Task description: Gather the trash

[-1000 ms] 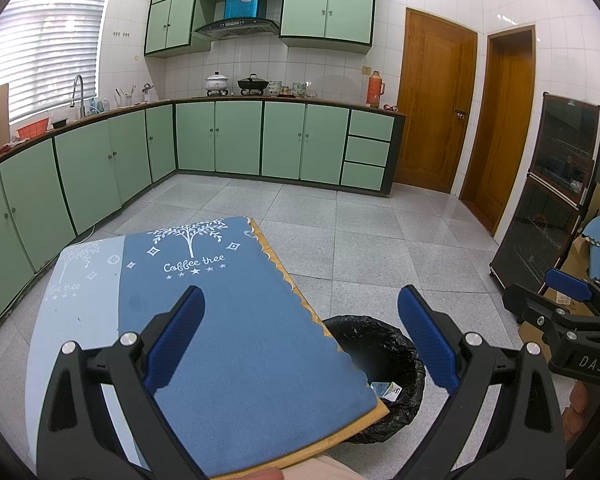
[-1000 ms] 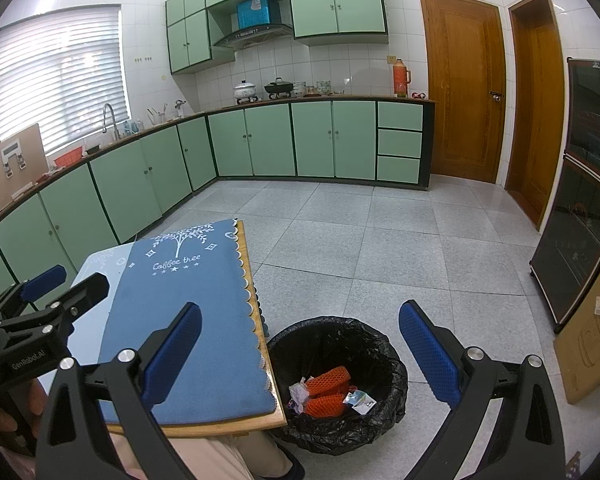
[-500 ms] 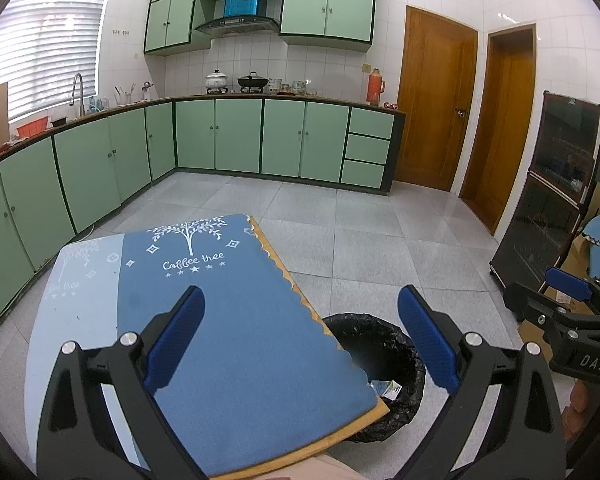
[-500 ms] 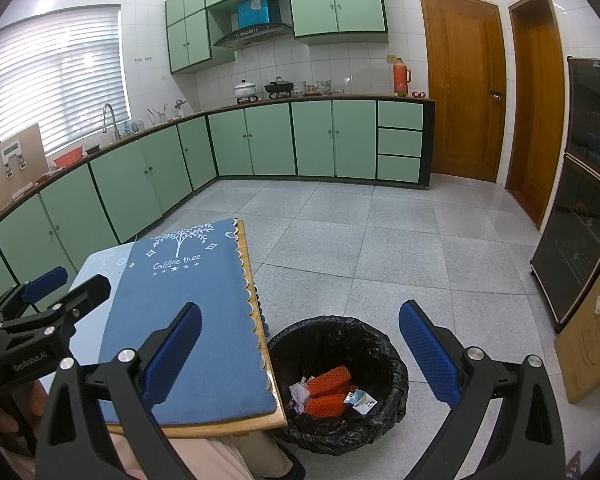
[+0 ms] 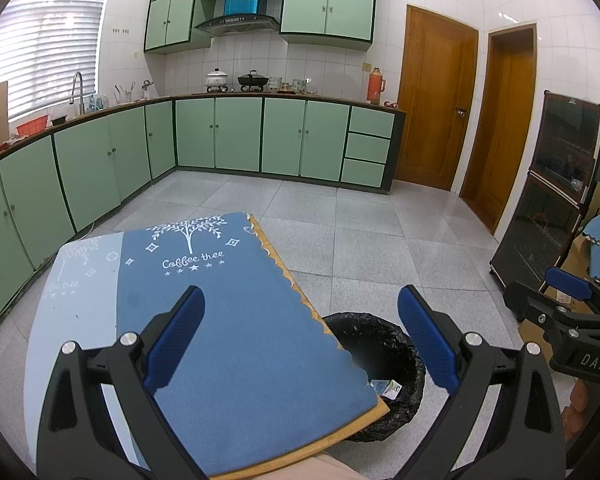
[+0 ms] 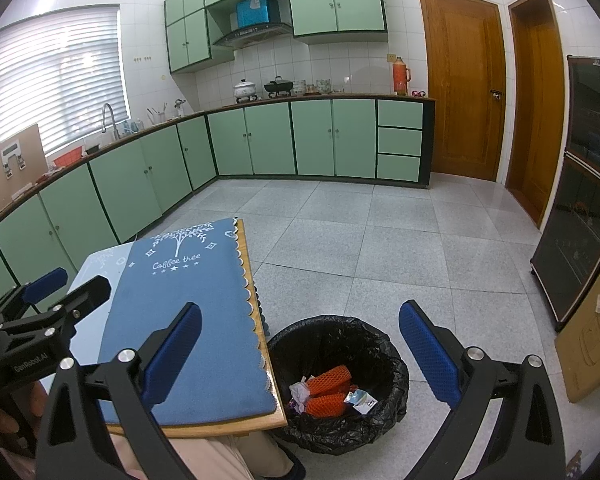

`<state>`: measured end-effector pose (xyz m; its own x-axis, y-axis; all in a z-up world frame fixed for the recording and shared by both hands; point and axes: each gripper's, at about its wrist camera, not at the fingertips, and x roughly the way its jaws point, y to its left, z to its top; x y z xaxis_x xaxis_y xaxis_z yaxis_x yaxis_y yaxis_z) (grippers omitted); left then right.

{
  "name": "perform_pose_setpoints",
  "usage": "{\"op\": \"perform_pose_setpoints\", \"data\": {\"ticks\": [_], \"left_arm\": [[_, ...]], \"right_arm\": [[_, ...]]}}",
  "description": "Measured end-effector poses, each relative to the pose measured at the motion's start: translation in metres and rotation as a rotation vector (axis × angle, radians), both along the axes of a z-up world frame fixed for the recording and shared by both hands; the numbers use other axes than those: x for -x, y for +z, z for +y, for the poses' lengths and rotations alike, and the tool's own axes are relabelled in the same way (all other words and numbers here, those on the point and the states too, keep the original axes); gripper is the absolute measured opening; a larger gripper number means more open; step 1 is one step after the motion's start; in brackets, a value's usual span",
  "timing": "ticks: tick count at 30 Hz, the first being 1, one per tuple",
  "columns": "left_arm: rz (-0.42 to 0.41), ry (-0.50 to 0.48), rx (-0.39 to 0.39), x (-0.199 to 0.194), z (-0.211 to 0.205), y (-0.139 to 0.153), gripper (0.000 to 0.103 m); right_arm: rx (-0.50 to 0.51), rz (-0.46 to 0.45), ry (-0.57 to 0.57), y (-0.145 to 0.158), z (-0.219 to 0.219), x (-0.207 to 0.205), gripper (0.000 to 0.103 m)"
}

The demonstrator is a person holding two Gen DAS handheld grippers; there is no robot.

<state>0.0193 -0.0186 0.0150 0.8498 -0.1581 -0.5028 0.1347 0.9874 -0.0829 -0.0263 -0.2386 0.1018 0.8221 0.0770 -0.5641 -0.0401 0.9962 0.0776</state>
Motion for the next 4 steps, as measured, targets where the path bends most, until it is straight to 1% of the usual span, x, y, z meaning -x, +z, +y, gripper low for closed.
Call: {"op": "perform_pose_setpoints", "data": {"ticks": [4], "left_arm": [[0.003,0.001,0.0,-0.0017,0.0006,-0.0033,0.094]], "right_arm": [[0.001,-0.001,0.0,0.0001,0.0008,0.0,0.097]]}}
